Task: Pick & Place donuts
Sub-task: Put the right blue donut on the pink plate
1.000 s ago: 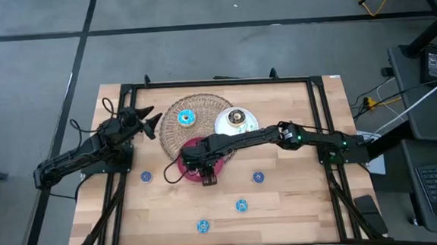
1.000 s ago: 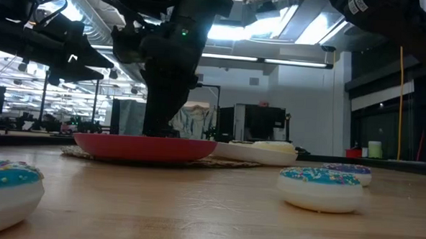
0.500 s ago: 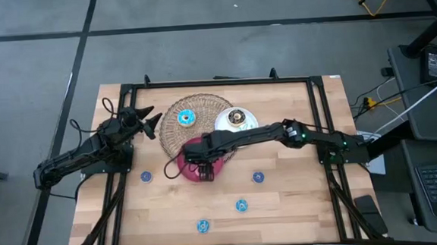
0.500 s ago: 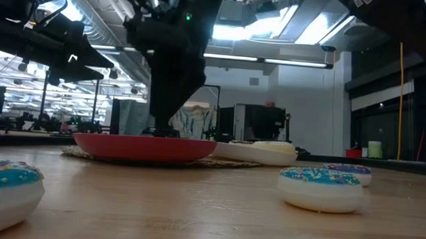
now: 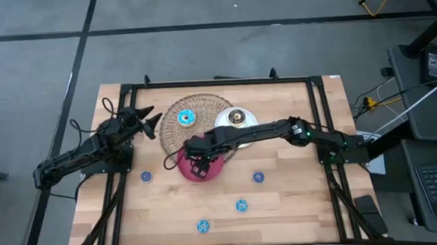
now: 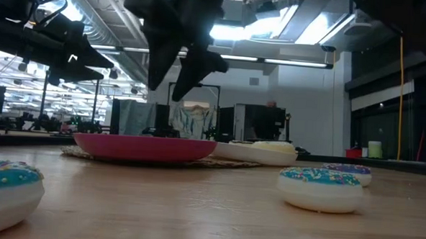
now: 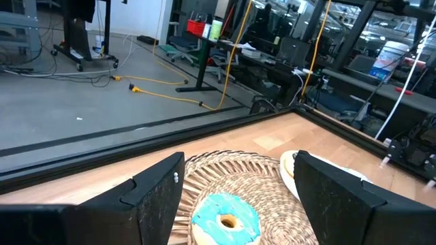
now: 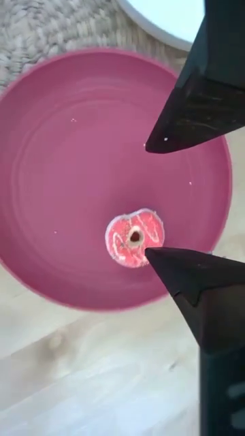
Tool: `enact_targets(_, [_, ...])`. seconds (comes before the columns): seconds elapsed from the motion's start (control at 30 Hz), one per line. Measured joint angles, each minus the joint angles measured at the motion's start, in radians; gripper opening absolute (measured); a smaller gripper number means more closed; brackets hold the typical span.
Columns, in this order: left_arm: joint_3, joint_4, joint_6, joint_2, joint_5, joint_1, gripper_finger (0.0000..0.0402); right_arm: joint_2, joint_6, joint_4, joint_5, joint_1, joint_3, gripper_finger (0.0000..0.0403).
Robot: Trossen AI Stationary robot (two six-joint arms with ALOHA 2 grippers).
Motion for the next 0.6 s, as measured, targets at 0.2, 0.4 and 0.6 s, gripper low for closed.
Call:
enact_targets(0.2, [0.0, 0.001, 0.0, 0.0, 0.0, 0.0, 0.0267, -0.022, 0.191, 0.025, 0.001, 0.002, 0.0, 0.0238])
enact_targets(0.4, [0.0, 0.001, 0.0, 0.0, 0.0, 0.0, 0.0267, -0.036, 0.218, 0.05, 0.001, 0.013, -0.002, 0.0238])
enact_targets(0.6, [0.0, 0.001, 0.0, 0.0, 0.0, 0.0, 0.0267, -0.109, 0.263, 0.204, 0.001, 0.027, -0.139, 0.0238])
